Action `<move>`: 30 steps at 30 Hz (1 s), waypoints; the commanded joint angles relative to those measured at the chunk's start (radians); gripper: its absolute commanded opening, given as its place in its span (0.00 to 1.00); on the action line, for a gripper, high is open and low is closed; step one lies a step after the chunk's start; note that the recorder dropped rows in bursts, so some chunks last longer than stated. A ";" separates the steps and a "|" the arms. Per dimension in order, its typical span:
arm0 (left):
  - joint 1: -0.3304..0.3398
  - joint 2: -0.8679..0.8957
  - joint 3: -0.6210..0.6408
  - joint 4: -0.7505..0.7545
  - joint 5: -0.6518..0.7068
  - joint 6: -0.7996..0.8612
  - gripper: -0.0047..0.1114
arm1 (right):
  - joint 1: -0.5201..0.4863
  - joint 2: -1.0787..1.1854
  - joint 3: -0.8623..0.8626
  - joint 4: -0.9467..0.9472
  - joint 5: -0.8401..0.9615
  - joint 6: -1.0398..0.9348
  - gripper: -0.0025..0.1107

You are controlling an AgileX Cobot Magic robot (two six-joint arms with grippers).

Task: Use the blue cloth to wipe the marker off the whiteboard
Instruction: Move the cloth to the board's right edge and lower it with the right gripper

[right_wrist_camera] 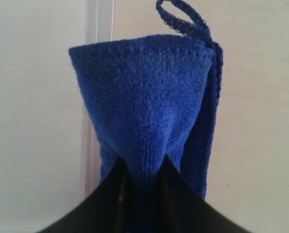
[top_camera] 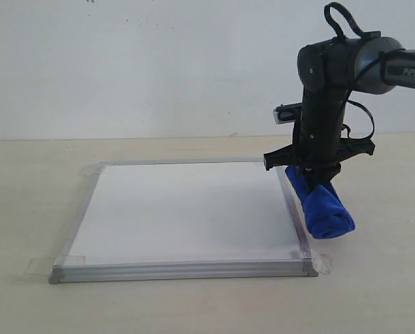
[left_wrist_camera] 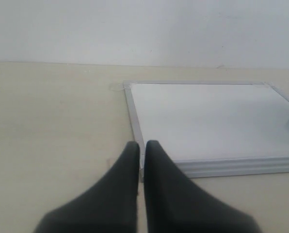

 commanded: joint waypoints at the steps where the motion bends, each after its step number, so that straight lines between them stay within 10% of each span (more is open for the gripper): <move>1: -0.002 -0.003 0.003 0.001 -0.003 0.000 0.07 | -0.006 0.004 -0.004 -0.003 -0.038 -0.005 0.02; 30: -0.002 -0.003 0.003 0.001 -0.003 0.000 0.07 | -0.017 0.043 -0.004 0.001 -0.045 0.024 0.02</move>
